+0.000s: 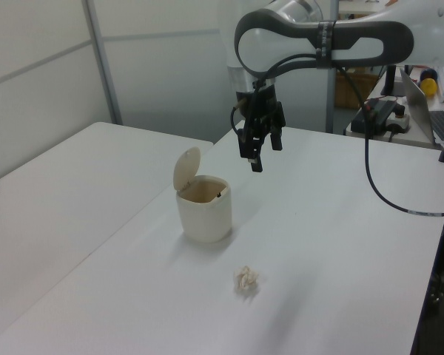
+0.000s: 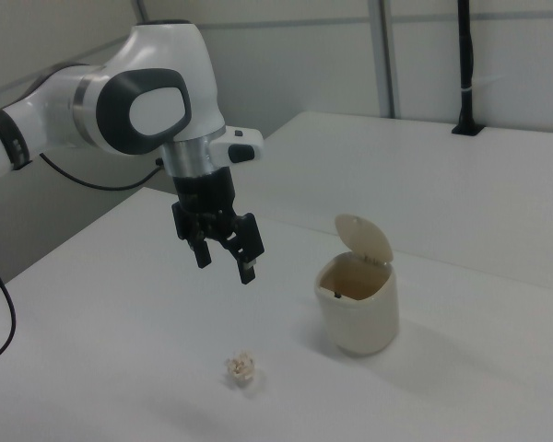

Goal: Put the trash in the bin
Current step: 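Lower the gripper onto the crumpled white paper ball and grasp it, then lift the paper ball and carry it over the open cream bin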

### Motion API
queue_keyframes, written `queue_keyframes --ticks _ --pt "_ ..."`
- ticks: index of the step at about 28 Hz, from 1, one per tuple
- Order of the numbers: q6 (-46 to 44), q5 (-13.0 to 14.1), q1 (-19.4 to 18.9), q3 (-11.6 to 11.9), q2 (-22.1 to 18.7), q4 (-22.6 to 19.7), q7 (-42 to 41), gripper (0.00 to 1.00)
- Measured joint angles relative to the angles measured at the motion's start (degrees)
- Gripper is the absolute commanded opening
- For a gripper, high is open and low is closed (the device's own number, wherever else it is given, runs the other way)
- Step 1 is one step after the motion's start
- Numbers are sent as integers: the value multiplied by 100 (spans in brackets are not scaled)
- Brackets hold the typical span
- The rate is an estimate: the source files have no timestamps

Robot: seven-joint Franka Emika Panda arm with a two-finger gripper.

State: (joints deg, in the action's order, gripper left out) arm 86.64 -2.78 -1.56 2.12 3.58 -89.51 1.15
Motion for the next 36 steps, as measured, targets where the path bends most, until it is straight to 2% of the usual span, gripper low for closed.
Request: queue_keyframes --ticks 2,4,7,11,15,21,29,32,36 --pt "41 45 10 4 34 4 18 100" --pt "189 288 100 7 60 4 11 100" --pt "302 492 302 10 175 2 -250 100" --pt "336 609 443 9 386 -12 -753 100" --pt "438 675 392 -52 673 -76 -931 100" --pt "1066 681 20 -111 998 -484 -942 100" --pt "1952 658 -413 -125 1106 -1241 -900 100" --pt "2200 561 -509 -126 1165 -1397 -827 100" --pt "2464 295 -622 -127 1359 -1473 -543 100"
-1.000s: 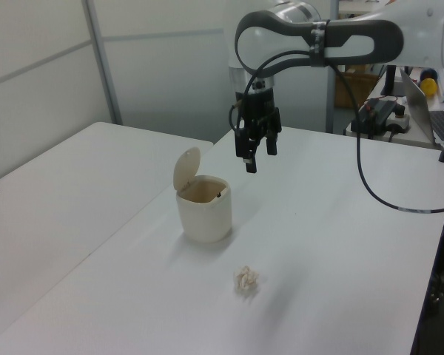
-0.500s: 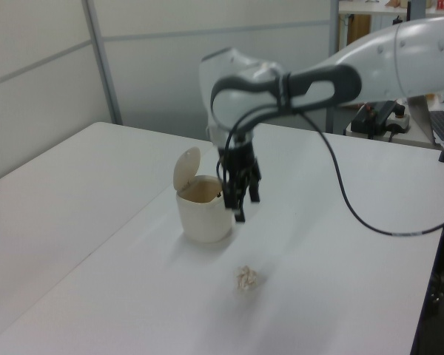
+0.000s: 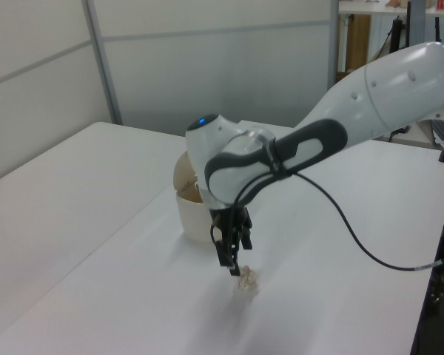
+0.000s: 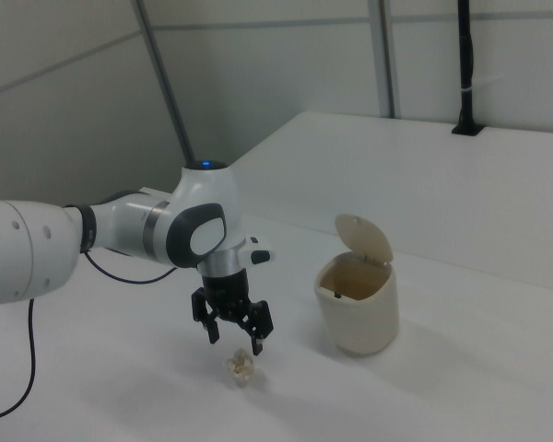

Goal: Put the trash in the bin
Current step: 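Lift the paper ball and carry it over the open cream bin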

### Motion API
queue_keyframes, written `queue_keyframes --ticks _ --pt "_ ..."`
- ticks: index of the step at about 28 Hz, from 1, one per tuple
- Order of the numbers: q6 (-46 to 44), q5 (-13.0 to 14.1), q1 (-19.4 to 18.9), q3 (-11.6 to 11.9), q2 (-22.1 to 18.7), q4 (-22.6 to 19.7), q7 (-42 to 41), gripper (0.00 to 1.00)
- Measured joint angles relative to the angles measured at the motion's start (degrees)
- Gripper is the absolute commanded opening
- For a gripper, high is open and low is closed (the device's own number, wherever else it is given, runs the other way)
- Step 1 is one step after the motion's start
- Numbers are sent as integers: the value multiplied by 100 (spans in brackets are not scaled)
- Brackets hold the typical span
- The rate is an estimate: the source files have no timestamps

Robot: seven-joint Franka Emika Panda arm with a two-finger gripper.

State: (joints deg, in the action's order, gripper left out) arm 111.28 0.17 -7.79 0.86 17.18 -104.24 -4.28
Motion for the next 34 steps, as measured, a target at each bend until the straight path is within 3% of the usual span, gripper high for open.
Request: queue_keyframes --ticks 3,6,12,15,27,34 --pt "78 -112 -46 0 131 -5 127 99" --pt "100 -174 -78 0 218 -26 149 86" --pt "250 -258 -178 -1 239 -170 198 41" --pt "265 -286 -204 -1 238 -183 257 33" --pt "342 -418 -206 36 133 -85 615 30" --pt "357 -425 -77 312 -438 229 665 32"
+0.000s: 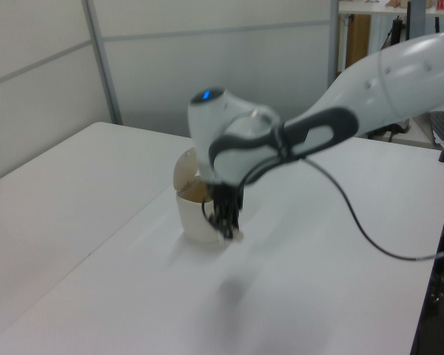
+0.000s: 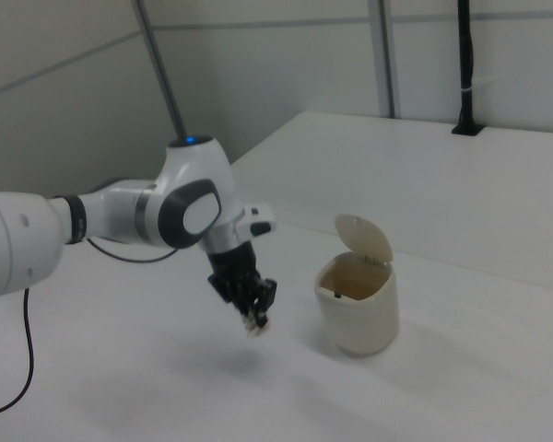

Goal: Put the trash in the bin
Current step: 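Lift the paper ball and carry it over the open cream bin, then open the gripper to drop the paper ball into the bin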

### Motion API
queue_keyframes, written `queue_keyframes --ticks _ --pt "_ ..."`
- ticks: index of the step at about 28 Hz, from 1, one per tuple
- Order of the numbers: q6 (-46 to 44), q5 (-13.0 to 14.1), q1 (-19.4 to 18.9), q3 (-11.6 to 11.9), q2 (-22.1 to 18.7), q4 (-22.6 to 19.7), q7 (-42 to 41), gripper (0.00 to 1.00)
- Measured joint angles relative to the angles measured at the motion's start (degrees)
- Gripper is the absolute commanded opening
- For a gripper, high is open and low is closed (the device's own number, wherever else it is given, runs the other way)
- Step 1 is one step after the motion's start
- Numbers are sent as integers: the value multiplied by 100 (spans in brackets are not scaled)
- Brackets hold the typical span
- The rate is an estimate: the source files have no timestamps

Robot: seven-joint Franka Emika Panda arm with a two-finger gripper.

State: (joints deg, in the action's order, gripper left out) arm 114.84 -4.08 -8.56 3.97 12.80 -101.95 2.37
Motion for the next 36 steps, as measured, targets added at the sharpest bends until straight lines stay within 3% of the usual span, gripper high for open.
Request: queue_keyframes --ticks 4,9,18,26,27,28,29,30,36 --pt "0 1 216 155 -368 213 0 32" --pt "0 3 441 178 -459 480 2 33" --pt "720 10 544 181 -183 768 116 34" --pt "1581 30 685 183 170 902 336 44" --pt "1602 30 686 182 191 906 348 50" --pt "1618 30 685 182 207 910 355 64" --pt "1625 30 684 182 217 914 358 89" --pt "1626 30 684 182 224 919 360 100" --pt "1626 15 675 177 237 950 371 100"
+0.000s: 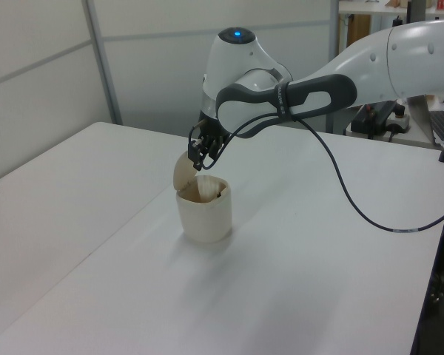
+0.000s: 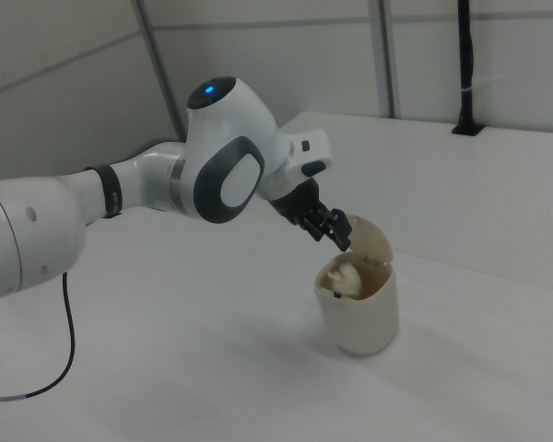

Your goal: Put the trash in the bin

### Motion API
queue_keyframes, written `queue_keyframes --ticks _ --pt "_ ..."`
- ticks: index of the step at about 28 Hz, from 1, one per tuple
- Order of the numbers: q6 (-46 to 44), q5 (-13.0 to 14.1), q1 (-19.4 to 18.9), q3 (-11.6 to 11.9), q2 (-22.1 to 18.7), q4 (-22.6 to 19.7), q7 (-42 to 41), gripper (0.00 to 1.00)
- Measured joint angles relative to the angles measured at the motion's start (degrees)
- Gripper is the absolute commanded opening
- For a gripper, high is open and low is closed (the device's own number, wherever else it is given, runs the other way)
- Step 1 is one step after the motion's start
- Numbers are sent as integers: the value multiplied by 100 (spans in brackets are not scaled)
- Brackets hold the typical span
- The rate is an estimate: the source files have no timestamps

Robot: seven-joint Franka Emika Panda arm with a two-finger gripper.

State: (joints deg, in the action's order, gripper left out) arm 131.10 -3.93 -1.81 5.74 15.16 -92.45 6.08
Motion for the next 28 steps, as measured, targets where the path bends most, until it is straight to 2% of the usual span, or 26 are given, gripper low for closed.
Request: queue_keyframes --ticks 10,18,28 --pt "-147 -78 -61 -42 -10 23 38 100" --pt "-1359 -79 -64 -50 -285 148 97 100" --pt "-3060 -79 -23 -32 -978 288 97 100"
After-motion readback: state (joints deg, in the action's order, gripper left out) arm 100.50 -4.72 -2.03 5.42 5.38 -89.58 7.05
